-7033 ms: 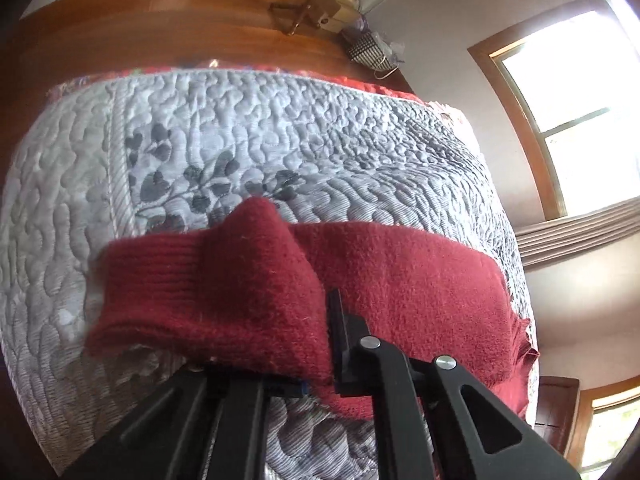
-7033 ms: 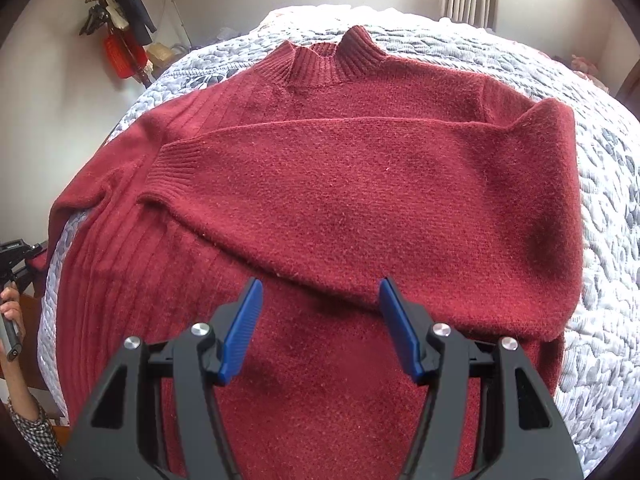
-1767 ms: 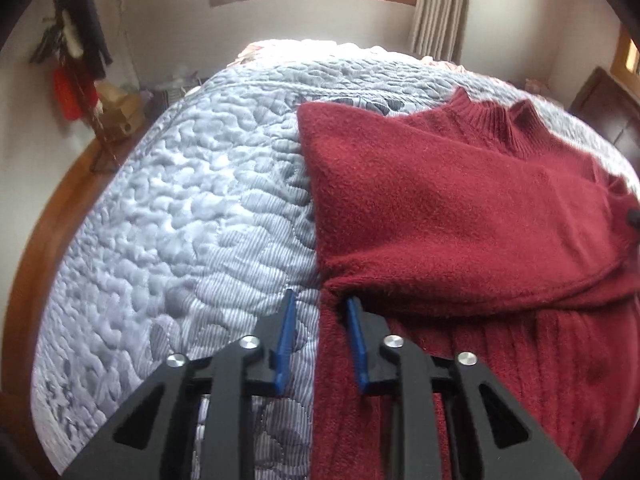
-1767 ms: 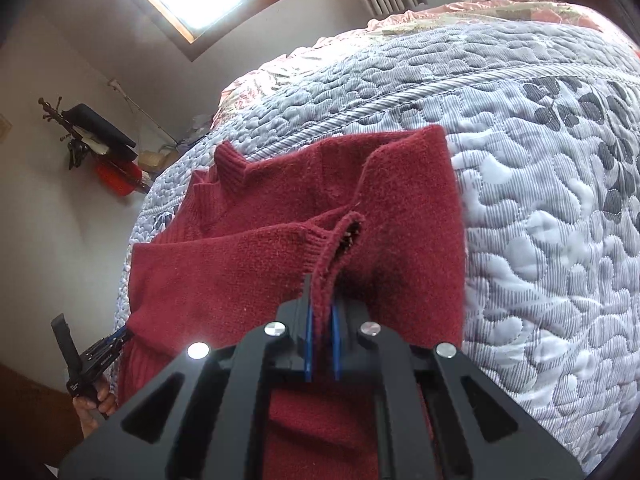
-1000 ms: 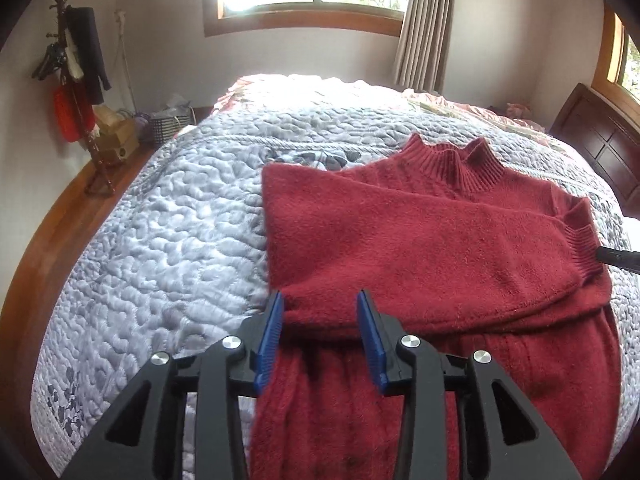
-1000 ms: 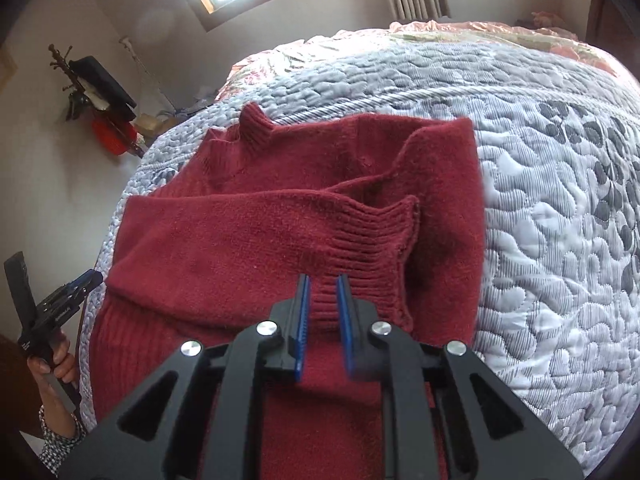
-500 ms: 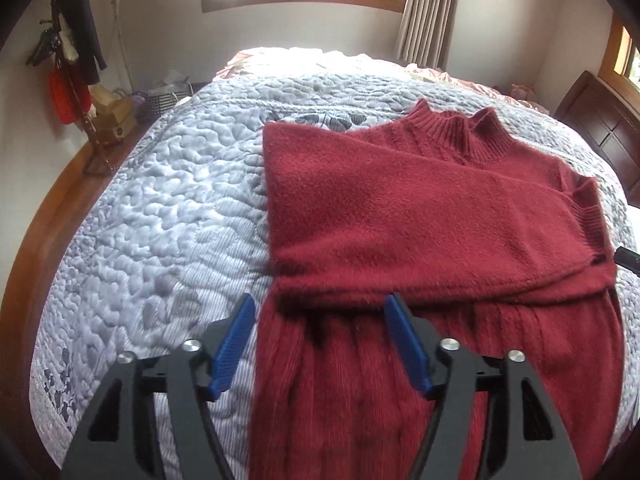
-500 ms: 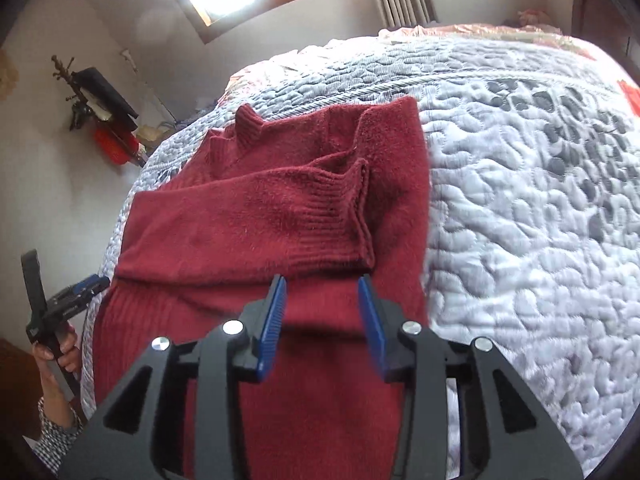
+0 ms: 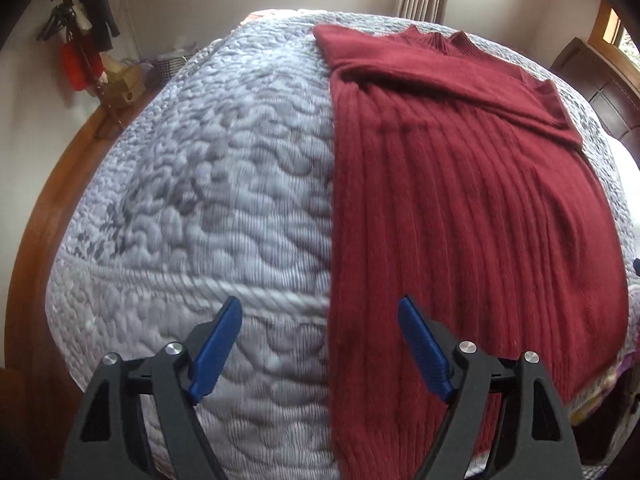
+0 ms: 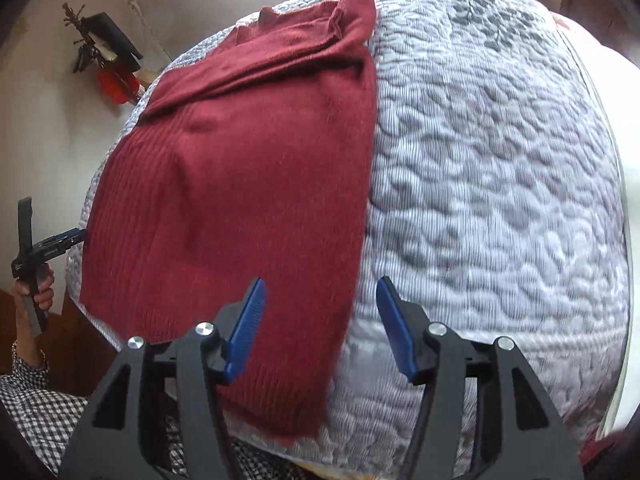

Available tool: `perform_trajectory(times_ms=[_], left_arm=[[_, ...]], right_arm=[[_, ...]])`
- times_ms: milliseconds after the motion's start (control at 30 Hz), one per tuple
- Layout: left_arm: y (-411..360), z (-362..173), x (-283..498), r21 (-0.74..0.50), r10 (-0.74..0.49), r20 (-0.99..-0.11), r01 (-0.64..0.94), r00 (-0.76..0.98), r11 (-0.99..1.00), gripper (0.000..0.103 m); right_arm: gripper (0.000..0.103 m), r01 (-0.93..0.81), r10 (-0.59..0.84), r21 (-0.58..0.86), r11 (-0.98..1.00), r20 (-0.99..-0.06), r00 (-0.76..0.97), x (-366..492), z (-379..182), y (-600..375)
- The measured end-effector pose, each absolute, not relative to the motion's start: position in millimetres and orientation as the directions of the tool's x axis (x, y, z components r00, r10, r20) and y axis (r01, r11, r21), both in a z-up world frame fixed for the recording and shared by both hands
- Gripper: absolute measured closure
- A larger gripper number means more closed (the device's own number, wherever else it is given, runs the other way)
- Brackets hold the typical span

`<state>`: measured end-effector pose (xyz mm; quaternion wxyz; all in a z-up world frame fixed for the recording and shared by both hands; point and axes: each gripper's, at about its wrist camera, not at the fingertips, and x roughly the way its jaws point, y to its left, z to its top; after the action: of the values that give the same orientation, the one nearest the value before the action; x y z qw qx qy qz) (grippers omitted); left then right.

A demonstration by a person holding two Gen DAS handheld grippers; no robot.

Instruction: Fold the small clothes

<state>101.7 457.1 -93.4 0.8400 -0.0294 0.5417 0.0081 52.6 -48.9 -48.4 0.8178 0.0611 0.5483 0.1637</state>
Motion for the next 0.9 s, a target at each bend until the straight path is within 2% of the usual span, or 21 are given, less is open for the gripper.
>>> perform_trajectory(times_ms=[133,300,467,533,567,600,633,700,733,767,833,900], left_arm=[[450.2,-106.8,82.3,-0.058,-0.038,-0.919,-0.040,0.394,0.997,0.018],[441.2,-116.9,69.9,-0.070,-0.056,-0.921,-0.021,0.386,0.997,0.016],[424.5,-119.7,65.7,-0.149,-0.149,-0.920,0.028,0.362,0.988,0.017],[418.6,-123.2,63.6,-0.169,-0.172,-0.921,0.039,0.350,0.985,0.020],[415.3,-124.7,62.8,-0.152,-0.155,-0.923,0.039,0.352,0.988,0.023],[412.5,-125.9,61.8,-0.140,-0.146,-0.925,0.042,0.352,0.989,0.031],[410.4,-126.1,60.9,-0.135,-0.141,-0.925,0.044,0.353,0.990,0.046],[409.6,-126.7,60.1,-0.151,-0.157,-0.925,0.044,0.345,0.988,0.065],[409.5,-126.7,59.9,-0.153,-0.159,-0.925,0.044,0.344,0.987,0.077],[409.8,-126.2,59.2,-0.148,-0.153,-0.925,0.043,0.348,0.988,0.083],[412.3,-124.5,57.9,-0.163,-0.167,-0.920,0.041,0.354,0.986,0.088],[417.7,-119.8,55.5,-0.194,-0.193,-0.910,0.034,0.367,0.980,0.089]], right_arm=[[0.041,-0.185,0.346,0.299,0.936,-0.883,0.318,24.0,-61.0,-46.9],[0.041,-0.173,0.367,0.328,0.929,-0.881,0.298,2.9,-73.9,-44.4],[0.040,-0.172,0.377,0.340,0.925,-0.877,0.297,-0.9,-81.6,-35.9],[0.040,-0.185,0.402,0.361,0.914,-0.869,0.288,-0.8,-84.5,-31.1],[0.044,-0.189,0.416,0.375,0.907,-0.865,0.282,-1.7,-85.9,-29.5],[0.046,-0.190,0.426,0.386,0.903,-0.863,0.272,-1.1,-88.4,-26.3],[0.049,-0.188,0.427,0.388,0.902,-0.863,0.269,-0.7,-90.4,-24.8],[0.056,-0.186,0.431,0.393,0.901,-0.863,0.264,-0.7,-93.6,-23.5],[0.065,-0.185,0.434,0.397,0.899,-0.862,0.262,-0.6,-94.7,-22.7],[0.076,-0.184,0.445,0.409,0.894,-0.857,0.259,-0.5,-95.5,-21.6],[0.087,-0.188,0.479,0.443,0.876,-0.843,0.245,-0.9,-97.0,-18.7],[0.091,-0.214,0.489,0.445,0.870,-0.836,0.250,-2.5,-92.6,-16.6]])
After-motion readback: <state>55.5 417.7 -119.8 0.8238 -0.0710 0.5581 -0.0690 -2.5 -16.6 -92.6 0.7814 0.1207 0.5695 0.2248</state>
